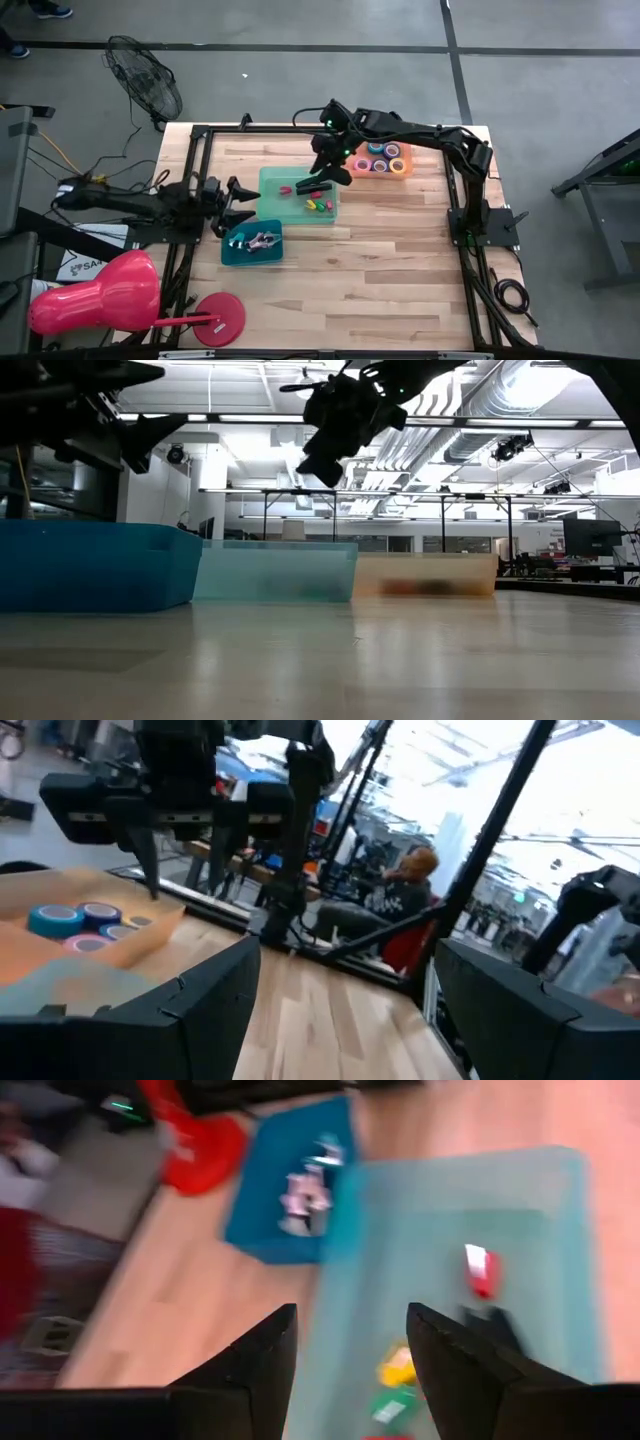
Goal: Pick and place Stapler, Stapler remover, tape
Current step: Return to Home Position
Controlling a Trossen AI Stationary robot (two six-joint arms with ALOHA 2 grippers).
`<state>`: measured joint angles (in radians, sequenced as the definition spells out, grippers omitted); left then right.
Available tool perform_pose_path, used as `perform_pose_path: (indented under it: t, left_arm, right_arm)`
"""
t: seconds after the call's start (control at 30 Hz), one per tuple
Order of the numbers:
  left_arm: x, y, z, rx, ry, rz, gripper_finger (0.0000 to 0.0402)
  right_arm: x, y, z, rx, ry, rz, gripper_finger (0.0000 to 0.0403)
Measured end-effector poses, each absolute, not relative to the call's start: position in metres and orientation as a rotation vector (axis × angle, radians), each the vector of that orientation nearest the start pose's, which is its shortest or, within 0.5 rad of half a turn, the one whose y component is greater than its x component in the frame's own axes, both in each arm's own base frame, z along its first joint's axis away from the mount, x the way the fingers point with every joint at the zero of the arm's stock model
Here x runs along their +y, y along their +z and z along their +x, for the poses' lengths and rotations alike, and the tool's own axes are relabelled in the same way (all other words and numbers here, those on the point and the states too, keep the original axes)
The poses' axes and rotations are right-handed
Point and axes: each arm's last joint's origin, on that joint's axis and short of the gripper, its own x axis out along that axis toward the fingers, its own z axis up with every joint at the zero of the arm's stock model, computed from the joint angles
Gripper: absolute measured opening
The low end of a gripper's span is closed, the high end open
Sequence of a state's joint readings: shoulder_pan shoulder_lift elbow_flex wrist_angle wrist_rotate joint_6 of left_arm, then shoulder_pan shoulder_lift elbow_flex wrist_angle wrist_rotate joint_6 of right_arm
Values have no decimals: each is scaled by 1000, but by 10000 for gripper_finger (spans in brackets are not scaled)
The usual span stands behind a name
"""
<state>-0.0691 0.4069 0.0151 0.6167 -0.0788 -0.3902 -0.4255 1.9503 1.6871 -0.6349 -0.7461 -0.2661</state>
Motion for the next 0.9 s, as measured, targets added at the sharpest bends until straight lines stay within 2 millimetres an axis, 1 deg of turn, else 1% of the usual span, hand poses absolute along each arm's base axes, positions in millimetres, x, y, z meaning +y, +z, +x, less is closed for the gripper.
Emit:
perform_pose_path:
  t: [0.1,0.17,0.3,0.43,0.5,0.57,0.7,0.8,0.9]
  left_arm:
    - [-1,193,119,-233,-65,-387,295]
    - [3,192,118,-218,-71,-379,295]
    - [11,186,114,-152,-69,-409,295]
    - [17,186,107,-151,-99,-393,295]
    - [20,187,105,-157,-107,-384,295]
    - [22,187,102,-151,-116,-376,295]
    - [25,186,99,-143,-125,-377,295]
    - [26,183,100,-106,-128,-391,295]
    - [25,178,100,-55,-121,-415,295]
  right_arm:
    - [-154,277,394,662,481,290,179]
    - [-149,284,394,642,505,285,180]
    - [-133,303,397,611,427,273,182]
    - [-113,324,406,516,375,261,181]
    - [-102,328,411,487,348,270,182]
    - [-90,323,418,443,308,286,181]
    - [-65,298,425,332,288,386,183]
    - [-44,280,417,256,239,458,183]
    - [-26,264,397,211,136,502,183]
